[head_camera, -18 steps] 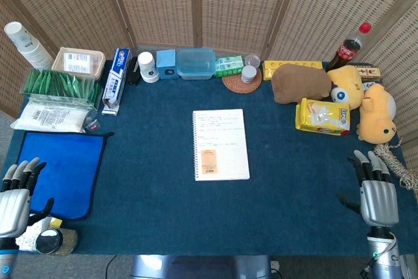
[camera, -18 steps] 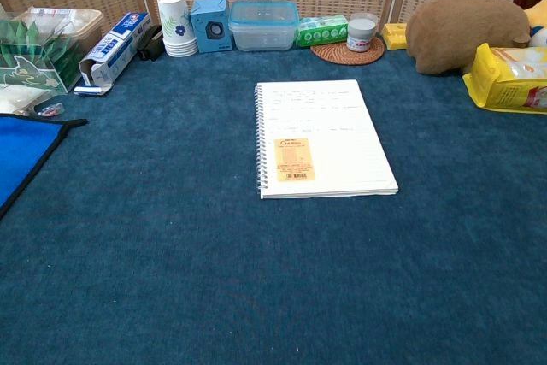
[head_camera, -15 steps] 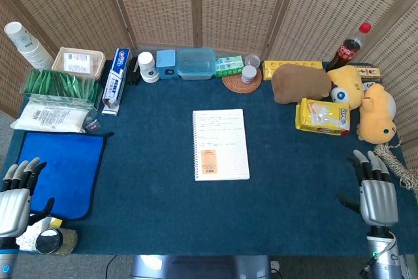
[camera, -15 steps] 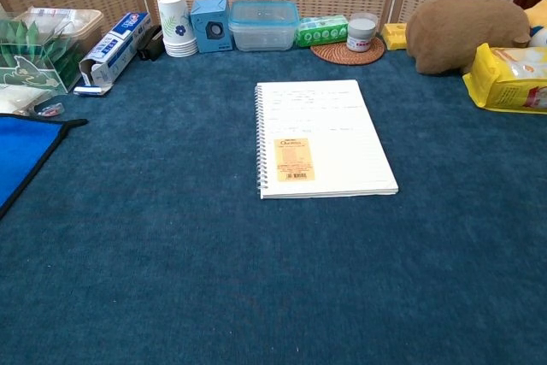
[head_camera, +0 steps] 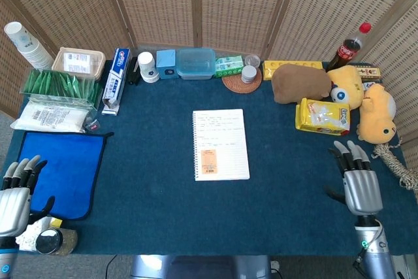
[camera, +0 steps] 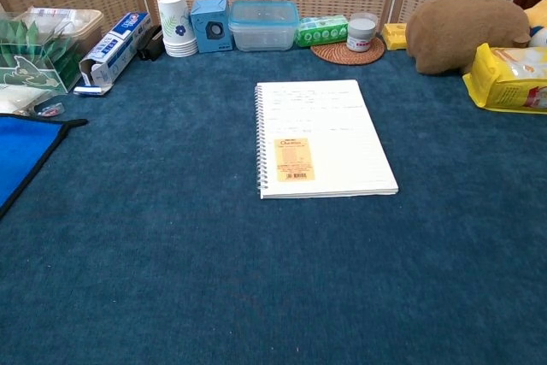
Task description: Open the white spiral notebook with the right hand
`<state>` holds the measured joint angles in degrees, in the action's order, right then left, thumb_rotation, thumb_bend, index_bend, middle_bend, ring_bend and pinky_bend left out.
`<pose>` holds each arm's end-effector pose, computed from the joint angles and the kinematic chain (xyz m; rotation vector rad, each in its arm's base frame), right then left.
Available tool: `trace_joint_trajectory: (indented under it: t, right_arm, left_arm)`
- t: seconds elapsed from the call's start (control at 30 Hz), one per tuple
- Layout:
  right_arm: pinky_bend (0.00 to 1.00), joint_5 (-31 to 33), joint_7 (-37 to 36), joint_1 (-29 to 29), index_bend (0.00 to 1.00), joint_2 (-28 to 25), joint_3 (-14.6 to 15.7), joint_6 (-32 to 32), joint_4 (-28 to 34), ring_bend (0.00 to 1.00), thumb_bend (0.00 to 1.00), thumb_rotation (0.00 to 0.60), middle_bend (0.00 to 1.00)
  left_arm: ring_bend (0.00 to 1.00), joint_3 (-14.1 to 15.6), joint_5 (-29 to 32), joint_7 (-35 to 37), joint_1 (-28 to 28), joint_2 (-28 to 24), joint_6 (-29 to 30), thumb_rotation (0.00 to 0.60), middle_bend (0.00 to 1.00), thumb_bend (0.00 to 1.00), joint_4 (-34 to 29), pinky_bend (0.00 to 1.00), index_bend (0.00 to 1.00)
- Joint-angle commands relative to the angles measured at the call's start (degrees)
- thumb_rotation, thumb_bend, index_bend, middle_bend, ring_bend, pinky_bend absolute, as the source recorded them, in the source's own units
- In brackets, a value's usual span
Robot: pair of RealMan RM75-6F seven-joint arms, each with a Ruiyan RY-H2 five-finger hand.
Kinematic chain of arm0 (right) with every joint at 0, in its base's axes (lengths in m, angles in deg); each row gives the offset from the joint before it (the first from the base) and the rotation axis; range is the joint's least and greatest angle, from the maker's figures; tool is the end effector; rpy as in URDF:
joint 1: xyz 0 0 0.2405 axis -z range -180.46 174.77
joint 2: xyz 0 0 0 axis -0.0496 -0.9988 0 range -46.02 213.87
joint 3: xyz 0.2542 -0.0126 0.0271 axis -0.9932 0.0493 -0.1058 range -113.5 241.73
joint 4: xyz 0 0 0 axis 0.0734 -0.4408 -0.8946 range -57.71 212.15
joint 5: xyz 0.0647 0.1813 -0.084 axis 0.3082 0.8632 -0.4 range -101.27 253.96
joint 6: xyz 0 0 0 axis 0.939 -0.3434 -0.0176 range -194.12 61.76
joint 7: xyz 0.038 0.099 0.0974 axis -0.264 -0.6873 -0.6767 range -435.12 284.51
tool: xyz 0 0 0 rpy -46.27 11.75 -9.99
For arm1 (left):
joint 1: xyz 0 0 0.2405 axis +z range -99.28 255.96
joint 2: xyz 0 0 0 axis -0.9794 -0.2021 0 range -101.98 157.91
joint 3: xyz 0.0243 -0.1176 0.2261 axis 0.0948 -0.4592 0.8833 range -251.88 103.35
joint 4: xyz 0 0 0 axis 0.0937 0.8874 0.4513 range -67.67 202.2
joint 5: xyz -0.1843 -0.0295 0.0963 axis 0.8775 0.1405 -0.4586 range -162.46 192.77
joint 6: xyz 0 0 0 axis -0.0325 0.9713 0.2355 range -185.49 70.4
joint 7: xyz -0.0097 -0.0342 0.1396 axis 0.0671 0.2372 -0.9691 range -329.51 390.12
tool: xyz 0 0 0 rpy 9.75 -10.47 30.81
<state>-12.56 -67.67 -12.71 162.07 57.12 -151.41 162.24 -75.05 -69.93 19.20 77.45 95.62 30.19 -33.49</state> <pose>-0.2799 -0.2205 0.1001 1.4235 -0.7697 1.0256 -0.2891 0.1509 0.1308 -1.3368 -0.9623 -0.8571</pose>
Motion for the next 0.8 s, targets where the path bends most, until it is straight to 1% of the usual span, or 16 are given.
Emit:
trace_joint_trajectory:
  t: [0.03, 0.27, 0.37, 0.47, 0.53, 0.63, 0.8]
  right_arm:
    - [0.12, -1.67, 1.41, -4.54, 0.18, 1.8, -0.96, 4.63, -0.01, 0.04, 0.15, 0.6, 0.17]
    - [0.12, -2.58, 3.9, -10.41, 0.17, 5.7, -2.18, 10.26, -1.24, 0.04, 0.15, 0.6, 0.17]
    - [0.12, -2.7, 4.89, -13.85, 0.17, 8.43, -2.16, 14.46, -3.35, 0.04, 0.15, 0.6, 0.17]
    - [0.12, -2.78, 4.7, -16.85, 0.17, 11.05, -1.85, 18.26, -6.48, 0.04, 0.14, 0.6, 0.17]
    - [0.12, -2.6, 4.32, -18.52, 0.17, 13.15, -1.77, 20.06, -9.62, 0.04, 0.11, 0.6, 0.17]
    - [0.12, -2.58, 3.33, -20.07, 0.17, 15.67, -1.31, 21.19, -13.47, 0.03, 0.09, 0.6, 0.17]
    - [0.12, -2.11, 2.14, -21.77, 0.17, 18.82, -0.95, 22.54, -19.02, 0.03, 0.09, 0.6, 0.17]
  left_arm:
    - [0.02, -0.14, -0.09, -0.13, -0.22, -0.15, -0.19, 0.6, 0.08, 0.3, -0.21, 0.0, 0.21]
    - [0.02, -0.38, -0.08, -0.32, -0.46, -0.66, -0.33, 0.6, 0.08, 0.31, -0.69, 0.0, 0.21]
    - [0.02, -0.62, 0.32, 0.03, -0.34, -0.93, -0.11, 0.6, 0.08, 0.3, -0.66, 0.0, 0.21]
    - [0.02, -0.77, 0.92, 0.39, -0.23, -1.05, -0.16, 0.6, 0.08, 0.3, -0.39, 0.0, 0.21]
    - [0.02, -0.72, 1.23, 0.63, -0.27, -1.11, -0.51, 0.6, 0.08, 0.3, -0.1, 0.0, 0.21]
    - [0.02, -0.76, 1.59, 1.06, -0.27, -1.09, -0.75, 0.6, 0.08, 0.31, 0.32, 0.0, 0.21]
    - [0.02, -0.9, 2.07, 1.54, -0.4, -0.96, -1.14, 0.6, 0.08, 0.3, 0.92, 0.0, 0.21]
